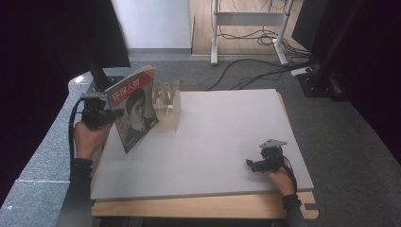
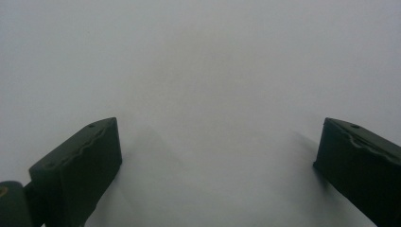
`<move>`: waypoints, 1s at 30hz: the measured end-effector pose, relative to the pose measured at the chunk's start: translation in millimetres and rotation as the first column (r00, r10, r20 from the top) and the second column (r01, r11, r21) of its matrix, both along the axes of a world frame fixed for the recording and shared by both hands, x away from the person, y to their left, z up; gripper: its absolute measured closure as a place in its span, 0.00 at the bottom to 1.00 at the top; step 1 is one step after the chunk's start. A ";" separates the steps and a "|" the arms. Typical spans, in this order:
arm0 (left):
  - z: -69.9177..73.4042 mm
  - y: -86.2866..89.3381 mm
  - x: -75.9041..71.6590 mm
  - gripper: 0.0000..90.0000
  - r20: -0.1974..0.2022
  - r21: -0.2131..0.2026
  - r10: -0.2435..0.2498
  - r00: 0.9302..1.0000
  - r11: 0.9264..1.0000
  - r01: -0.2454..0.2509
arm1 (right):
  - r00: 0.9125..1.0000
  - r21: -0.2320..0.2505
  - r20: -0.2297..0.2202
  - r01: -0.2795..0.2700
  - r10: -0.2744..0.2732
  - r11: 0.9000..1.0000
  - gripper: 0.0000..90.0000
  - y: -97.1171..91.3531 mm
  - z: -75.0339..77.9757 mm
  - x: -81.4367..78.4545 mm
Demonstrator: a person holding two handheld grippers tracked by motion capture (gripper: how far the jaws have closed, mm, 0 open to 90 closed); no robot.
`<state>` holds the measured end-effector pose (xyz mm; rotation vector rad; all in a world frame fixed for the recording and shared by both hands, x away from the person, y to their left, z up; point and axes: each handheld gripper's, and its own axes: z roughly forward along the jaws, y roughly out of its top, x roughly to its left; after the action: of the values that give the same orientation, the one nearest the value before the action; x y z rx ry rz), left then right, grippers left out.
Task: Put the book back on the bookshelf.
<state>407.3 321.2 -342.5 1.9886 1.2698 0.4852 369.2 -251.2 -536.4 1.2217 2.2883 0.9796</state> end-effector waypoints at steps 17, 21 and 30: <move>-23.4 -6.2 19.3 0.97 0.168 -0.127 0.117 0.979 0.987 -0.096 | 1.000 0.001 -0.001 -0.001 0.001 1.000 0.00 -0.1 0.0 0.1; -27.5 -6.5 24.3 0.97 0.177 -0.108 0.138 0.975 0.987 -0.120 | 1.000 0.001 0.000 0.000 0.000 1.000 0.00 -0.1 0.0 0.0; -39.2 11.8 23.6 0.89 0.180 -0.105 0.199 0.963 0.978 -0.182 | 1.000 0.000 -0.002 -0.001 0.001 1.000 0.00 0.0 0.2 0.3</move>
<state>430.9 333.1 -381.7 1.7114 1.3437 0.6841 369.5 -251.2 -536.2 1.2219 2.2909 0.9794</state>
